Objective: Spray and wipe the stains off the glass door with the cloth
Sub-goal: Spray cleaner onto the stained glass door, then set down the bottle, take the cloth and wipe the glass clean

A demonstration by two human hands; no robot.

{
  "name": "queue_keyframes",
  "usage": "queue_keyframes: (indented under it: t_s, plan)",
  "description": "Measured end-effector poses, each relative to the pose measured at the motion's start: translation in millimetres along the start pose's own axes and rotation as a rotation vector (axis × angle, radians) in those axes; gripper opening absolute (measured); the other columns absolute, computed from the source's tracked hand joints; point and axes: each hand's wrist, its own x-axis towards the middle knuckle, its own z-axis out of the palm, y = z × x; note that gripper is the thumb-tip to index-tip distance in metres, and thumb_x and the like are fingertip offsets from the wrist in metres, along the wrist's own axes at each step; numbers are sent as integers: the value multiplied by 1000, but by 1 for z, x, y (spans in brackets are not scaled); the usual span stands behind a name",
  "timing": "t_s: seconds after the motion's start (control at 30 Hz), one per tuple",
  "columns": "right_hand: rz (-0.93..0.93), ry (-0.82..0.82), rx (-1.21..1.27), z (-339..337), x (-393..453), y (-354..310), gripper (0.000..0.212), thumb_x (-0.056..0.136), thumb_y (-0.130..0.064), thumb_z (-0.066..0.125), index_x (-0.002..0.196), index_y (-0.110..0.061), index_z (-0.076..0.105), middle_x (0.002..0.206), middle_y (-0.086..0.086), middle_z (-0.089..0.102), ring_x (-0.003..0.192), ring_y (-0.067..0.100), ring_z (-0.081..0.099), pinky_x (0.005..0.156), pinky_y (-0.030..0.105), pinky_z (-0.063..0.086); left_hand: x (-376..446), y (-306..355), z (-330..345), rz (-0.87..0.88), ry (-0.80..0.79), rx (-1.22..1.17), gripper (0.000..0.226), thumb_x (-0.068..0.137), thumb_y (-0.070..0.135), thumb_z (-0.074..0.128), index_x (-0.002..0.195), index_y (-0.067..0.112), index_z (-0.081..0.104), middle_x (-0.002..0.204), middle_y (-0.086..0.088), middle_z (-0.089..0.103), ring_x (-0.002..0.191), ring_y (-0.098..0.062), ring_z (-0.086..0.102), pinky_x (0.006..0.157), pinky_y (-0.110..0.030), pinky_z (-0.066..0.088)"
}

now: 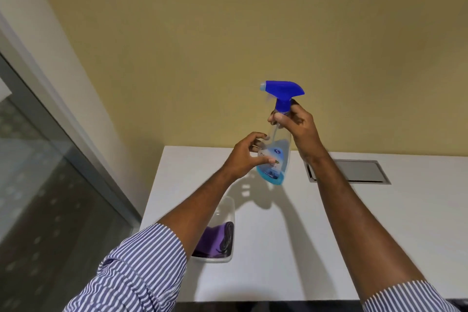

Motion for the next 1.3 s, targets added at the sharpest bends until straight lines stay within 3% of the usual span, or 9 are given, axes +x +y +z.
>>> queue_keyframes:
  t_s: [0.2,0.33,0.43,0.5,0.67,0.93,1.1,1.23,1.3]
  plan:
    - [60,-5,-18,-12,-10,45,20,99,-6,64,119,-12,64,108,-3,78,110,20,71,96,30,57,9,-42,13,-81,36,59,53,71,24,94,113,32,62,104,20,67,92,1,63,72,-7,52]
    - [158,6,-11,-18,-20,81,35,96,7,65,130,0,63,128,13,73,114,19,66,102,45,53,7,-76,21,-137,73,121,40,78,11,88,109,19,64,106,4,70,96,-14,65,85,-23,56]
    - [220,-26,24,-16,-32,103,42,92,10,67,130,-7,66,135,-15,70,126,9,65,101,27,53,3,-98,29,-214,77,163,37,80,10,87,108,17,63,110,0,69,104,-20,65,93,-33,57]
    - [259,-40,31,-13,-41,115,43,91,9,70,128,-13,68,135,-19,69,126,9,65,99,23,54,0,-110,34,-270,55,225,38,81,15,87,110,18,62,113,0,70,107,-20,67,94,-37,59]
    - [348,-48,8,-6,-56,146,45,90,7,71,132,-6,67,134,-12,71,125,16,67,103,31,55,-8,-134,41,-344,13,379,38,82,25,87,109,22,59,111,-1,73,102,-21,69,90,-40,59]
    - [481,-44,-35,3,-74,175,47,90,3,74,136,-7,64,132,7,72,122,21,69,94,26,59,-20,-163,47,-331,-9,504,48,84,31,84,121,11,63,115,-6,75,98,-27,71,88,-42,60]
    - [551,-58,-56,8,-80,191,40,92,0,72,130,-4,64,128,10,72,118,28,69,94,31,61,-25,-177,51,-277,-32,597,53,85,39,83,121,6,63,120,-9,76,98,-23,74,85,-32,61]
    - [568,-94,-111,7,-83,204,30,96,7,63,126,3,64,128,17,70,118,32,67,101,38,57,-24,-192,52,-315,-40,666,48,84,42,83,116,13,62,118,-3,75,97,-17,68,95,-33,51]
    - [560,-112,-144,7,-85,208,28,98,10,59,125,5,65,129,19,68,120,35,66,103,43,55,-25,-199,54,-329,-43,679,43,86,42,81,114,15,62,118,0,75,100,-14,65,109,-37,42]
